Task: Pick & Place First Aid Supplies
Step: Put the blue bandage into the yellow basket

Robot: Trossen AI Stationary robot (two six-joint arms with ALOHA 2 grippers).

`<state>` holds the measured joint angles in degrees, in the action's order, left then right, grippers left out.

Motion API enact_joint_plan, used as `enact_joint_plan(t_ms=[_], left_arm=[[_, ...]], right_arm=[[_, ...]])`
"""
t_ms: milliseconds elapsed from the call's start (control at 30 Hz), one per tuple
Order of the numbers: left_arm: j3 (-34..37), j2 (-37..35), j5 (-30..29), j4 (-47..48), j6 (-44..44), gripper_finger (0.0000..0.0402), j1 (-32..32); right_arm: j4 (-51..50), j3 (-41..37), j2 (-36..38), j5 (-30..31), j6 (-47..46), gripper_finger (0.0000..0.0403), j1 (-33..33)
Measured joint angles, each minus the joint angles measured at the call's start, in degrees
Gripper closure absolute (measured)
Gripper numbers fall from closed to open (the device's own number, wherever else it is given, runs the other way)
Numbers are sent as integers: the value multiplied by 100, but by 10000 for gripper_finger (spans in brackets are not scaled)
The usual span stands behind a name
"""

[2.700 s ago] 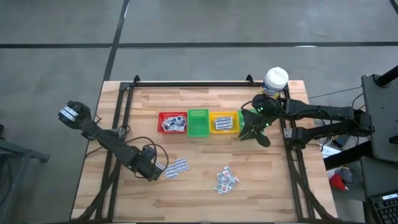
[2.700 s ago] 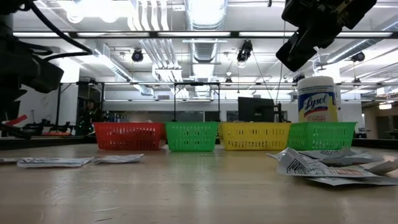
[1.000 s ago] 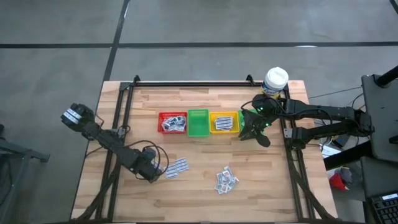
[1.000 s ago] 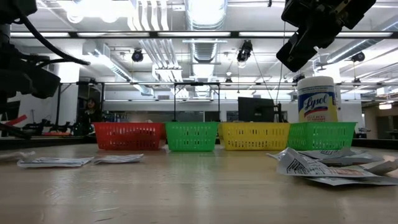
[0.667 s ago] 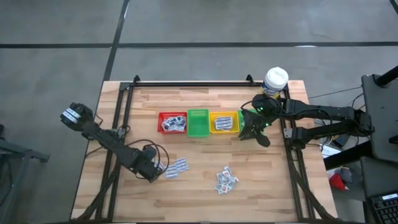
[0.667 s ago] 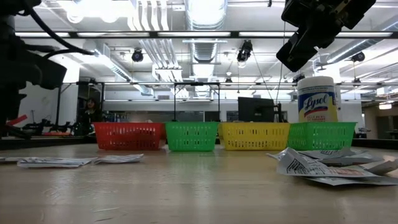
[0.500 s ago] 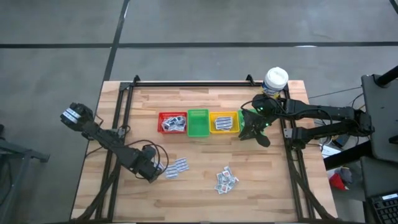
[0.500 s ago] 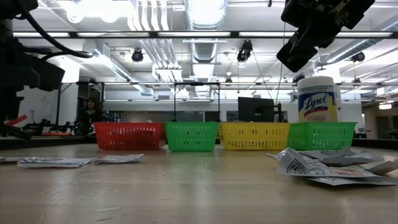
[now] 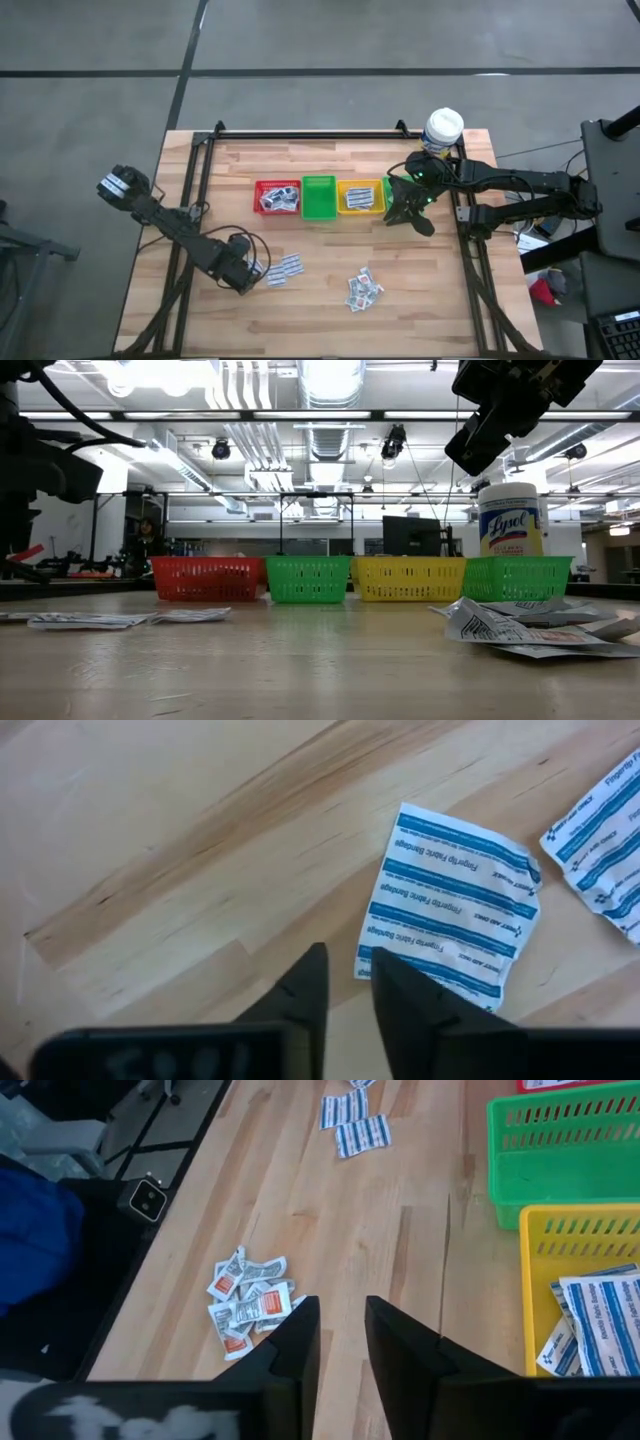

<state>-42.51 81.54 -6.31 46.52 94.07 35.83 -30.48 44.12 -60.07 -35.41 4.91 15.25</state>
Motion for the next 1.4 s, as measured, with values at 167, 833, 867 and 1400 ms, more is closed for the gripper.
enact_joint_plan(t_ms=[167, 833, 867, 1400], left_arm=[[6, 0, 3, -44, 505, 277, 2], [436, -25, -122, -855, 1112, 254, 2], [441, -26, -122, -864, 1114, 254, 2], [406, -20, -36, -1094, 1112, 254, 0]], right_arm=[[0, 0, 0, 1, 2, 331, 0], [2, 0, 0, 0, 0, 316, 0], [0, 0, 0, 0, 0, 317, 0], [0, 0, 0, 1, 0, 328, 0]])
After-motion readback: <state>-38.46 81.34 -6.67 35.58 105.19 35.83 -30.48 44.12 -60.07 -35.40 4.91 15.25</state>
